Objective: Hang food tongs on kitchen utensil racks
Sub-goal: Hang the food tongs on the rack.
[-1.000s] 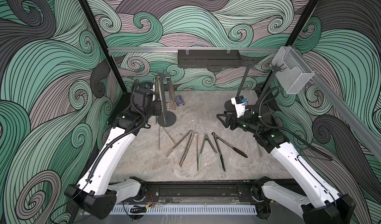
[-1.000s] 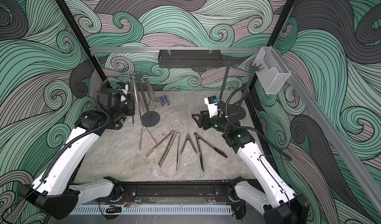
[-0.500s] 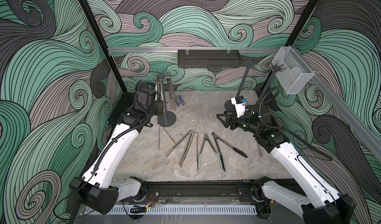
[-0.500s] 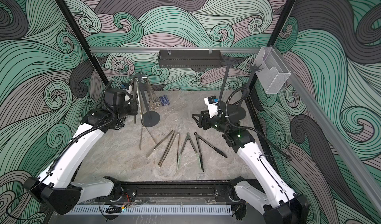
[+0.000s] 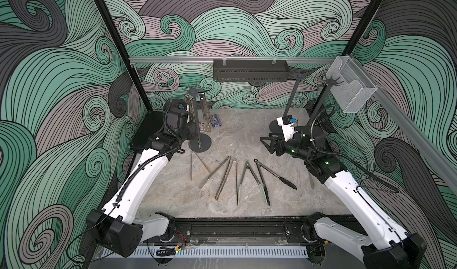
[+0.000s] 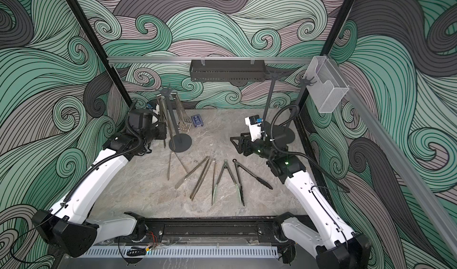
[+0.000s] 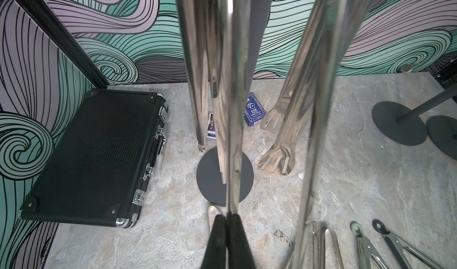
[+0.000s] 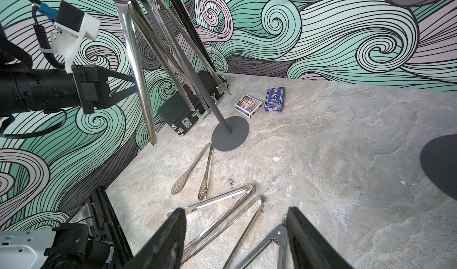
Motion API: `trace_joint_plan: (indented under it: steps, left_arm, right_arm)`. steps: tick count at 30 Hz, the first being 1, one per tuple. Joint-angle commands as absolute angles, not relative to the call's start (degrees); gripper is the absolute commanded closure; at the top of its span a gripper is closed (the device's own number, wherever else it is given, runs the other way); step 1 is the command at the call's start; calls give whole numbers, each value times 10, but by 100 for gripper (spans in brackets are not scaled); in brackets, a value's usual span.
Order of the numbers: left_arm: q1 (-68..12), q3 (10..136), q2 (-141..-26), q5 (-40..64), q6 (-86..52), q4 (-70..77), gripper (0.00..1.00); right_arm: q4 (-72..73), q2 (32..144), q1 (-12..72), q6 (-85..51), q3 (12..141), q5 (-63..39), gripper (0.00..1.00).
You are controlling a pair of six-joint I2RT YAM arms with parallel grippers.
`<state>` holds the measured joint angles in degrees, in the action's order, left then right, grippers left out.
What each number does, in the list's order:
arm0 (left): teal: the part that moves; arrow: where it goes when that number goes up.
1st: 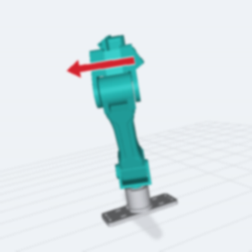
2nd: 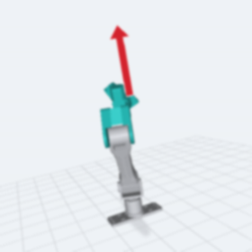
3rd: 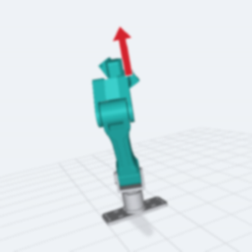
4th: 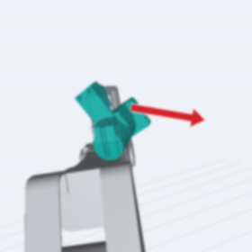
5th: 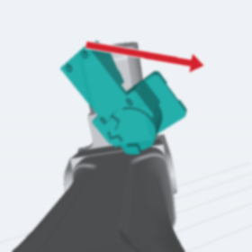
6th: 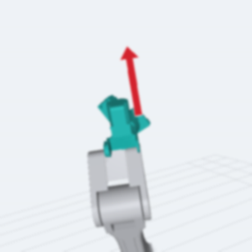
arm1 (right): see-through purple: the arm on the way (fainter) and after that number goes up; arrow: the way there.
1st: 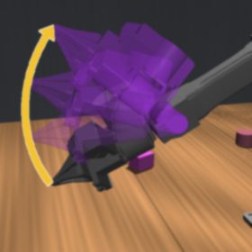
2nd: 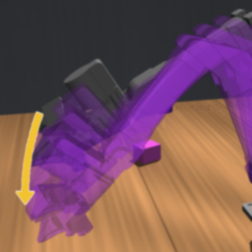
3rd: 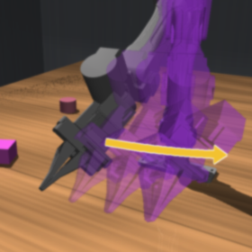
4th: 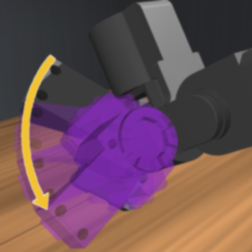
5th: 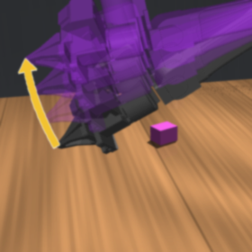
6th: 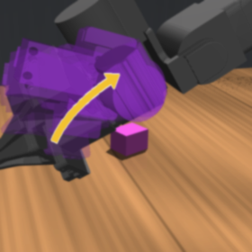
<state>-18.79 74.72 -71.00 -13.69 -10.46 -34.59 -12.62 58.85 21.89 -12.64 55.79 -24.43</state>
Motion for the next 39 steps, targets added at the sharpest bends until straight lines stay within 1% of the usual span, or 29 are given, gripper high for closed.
trace_joint_plan:
  steps: [1, 24, 32, 39]
  left_arm:
    - [-185, 742, -710, -132, -95, -337, 100]
    - [-179, 739, -743, -134, -74, -315, 100]
    - [-178, 738, -750, -134, -73, -312, 92]
    - [-177, 738, -745, -134, -71, -313, 87]
  right_arm:
    - [-112, 590, 215, -128, 556, -249, 34]
    - [-111, 589, 212, -127, 553, -248, 34]
    - [-110, 590, 211, -127, 553, -248, 34]
    - [-109, 591, 212, -127, 552, -248, 34]
